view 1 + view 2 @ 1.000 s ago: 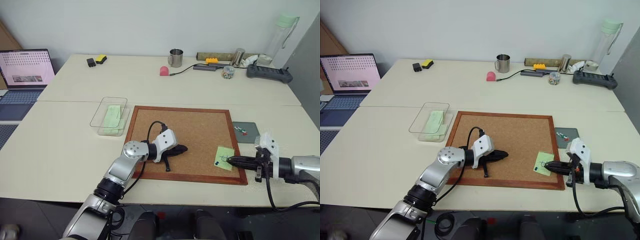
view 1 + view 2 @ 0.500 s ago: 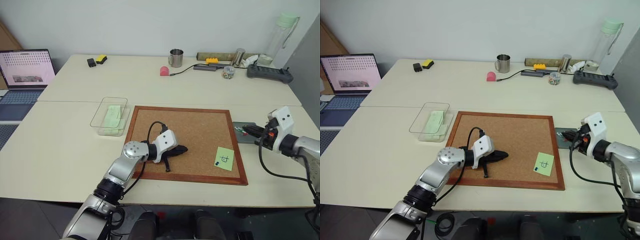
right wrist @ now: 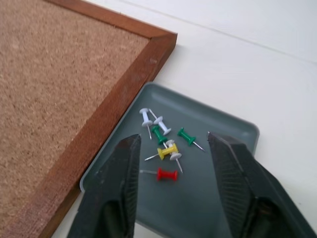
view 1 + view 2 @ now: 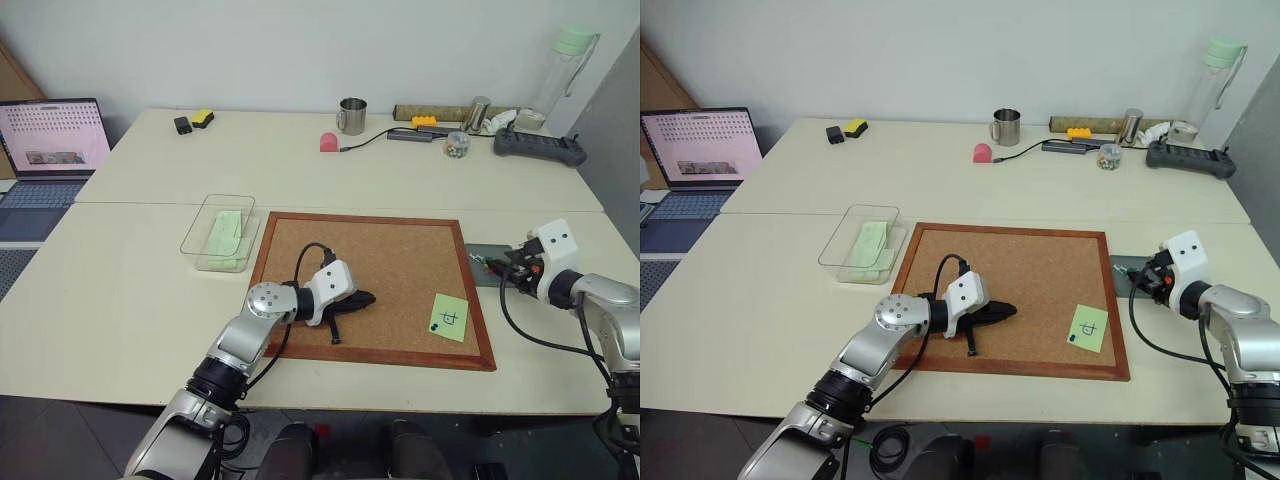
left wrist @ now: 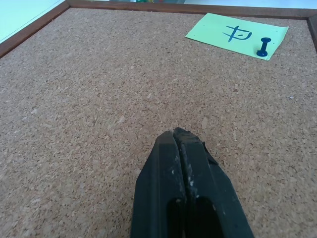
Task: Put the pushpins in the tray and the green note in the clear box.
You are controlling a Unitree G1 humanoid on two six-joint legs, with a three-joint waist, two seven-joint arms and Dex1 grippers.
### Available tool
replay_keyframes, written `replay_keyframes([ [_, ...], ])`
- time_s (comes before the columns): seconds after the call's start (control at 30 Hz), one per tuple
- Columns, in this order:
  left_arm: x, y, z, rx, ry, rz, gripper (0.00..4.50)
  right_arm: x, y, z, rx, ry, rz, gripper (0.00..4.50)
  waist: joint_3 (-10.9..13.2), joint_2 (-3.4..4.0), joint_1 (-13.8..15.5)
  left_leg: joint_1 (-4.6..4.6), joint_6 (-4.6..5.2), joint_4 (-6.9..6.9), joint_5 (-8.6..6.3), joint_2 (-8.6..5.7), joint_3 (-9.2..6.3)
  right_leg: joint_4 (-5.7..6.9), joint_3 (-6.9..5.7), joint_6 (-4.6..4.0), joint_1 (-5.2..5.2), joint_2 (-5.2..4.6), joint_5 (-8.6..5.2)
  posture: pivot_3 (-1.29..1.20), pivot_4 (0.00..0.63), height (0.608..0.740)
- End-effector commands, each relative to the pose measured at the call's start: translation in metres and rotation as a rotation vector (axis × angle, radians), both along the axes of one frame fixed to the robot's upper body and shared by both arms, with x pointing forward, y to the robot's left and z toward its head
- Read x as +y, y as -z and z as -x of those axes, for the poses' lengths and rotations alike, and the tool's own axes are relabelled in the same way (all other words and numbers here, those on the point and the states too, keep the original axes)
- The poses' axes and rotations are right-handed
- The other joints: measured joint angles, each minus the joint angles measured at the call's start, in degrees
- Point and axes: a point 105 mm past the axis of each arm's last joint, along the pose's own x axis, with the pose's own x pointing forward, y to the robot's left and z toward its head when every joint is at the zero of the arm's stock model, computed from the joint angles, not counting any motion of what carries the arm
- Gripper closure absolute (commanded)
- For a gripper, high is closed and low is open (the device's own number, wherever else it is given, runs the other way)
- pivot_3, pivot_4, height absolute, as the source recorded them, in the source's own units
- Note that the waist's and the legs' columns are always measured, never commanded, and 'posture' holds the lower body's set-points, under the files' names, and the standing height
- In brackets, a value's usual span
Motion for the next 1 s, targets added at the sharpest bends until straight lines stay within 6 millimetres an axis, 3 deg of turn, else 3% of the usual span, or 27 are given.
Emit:
replay_keyframes([
  [0.03, 0.005, 0.022, 0.006, 0.059, -0.006, -0.066, 4.50, 0.030, -0.031, 0.029, -0.054, -0.282, 0.051, 1.44, -0.01, 0.02, 0.03, -0.01, 0.00, 0.00, 0.00, 0.00, 0.00, 0.00, -0.01, 0.00, 0.00, 0.00, 0.00, 0.00, 0.150, 0.740],
  [0.2, 0.006, 0.023, 0.005, 0.060, -0.006, -0.069, 4.50, 0.073, -0.020, 0.077, 0.064, -0.619, 0.107, 1.44, -0.02, 0.04, 0.01, 0.02, 0.01, 0.01, -0.01, 0.02, -0.03, -0.01, -0.05, 0.02, 0.06, 0.01, -0.01, 0.00, 0.150, 0.740],
  [0.3, 0.005, 0.023, 0.005, 0.059, -0.001, -0.070, 4.50, 0.085, -0.005, 0.089, 0.105, -0.693, 0.141, 1.44, -0.06, -0.05, -0.03, 0.04, 0.01, 0.03, -0.01, 0.03, -0.04, -0.08, -0.04, 0.12, 0.09, 0.01, -0.07, 0.00, 0.150, 0.740],
  [0.5, 0.005, 0.023, 0.005, 0.058, 0.002, -0.072, 4.50, 0.095, 0.014, 0.083, 0.106, -0.702, 0.134, 1.44, -0.06, -0.05, 0.03, 0.05, 0.00, 0.04, 0.00, 0.02, -0.12, -0.08, -0.01, 0.27, 0.09, 0.00, -0.16, 0.00, 0.150, 0.740],
  [0.9, 0.006, 0.023, 0.006, 0.058, -0.002, -0.075, 4.50, 0.094, 0.031, 0.076, 0.132, -0.697, 0.087, 1.44, -0.06, -0.06, 0.06, 0.04, 0.00, 0.03, 0.00, 0.02, -0.17, -0.08, -0.03, 0.04, 0.08, 0.00, -0.02, 0.00, 0.150, 0.740],
  [1.0, 0.007, 0.024, 0.006, 0.058, 0.000, -0.078, 4.50, 0.096, 0.033, 0.075, 0.132, -0.695, 0.069, 1.86, -0.06, -0.06, 0.06, 0.05, 0.00, 0.02, 0.00, 0.02, -0.18, -0.08, -0.04, 0.04, 0.08, 0.00, -0.02, 0.00, 0.150, 0.740],
])
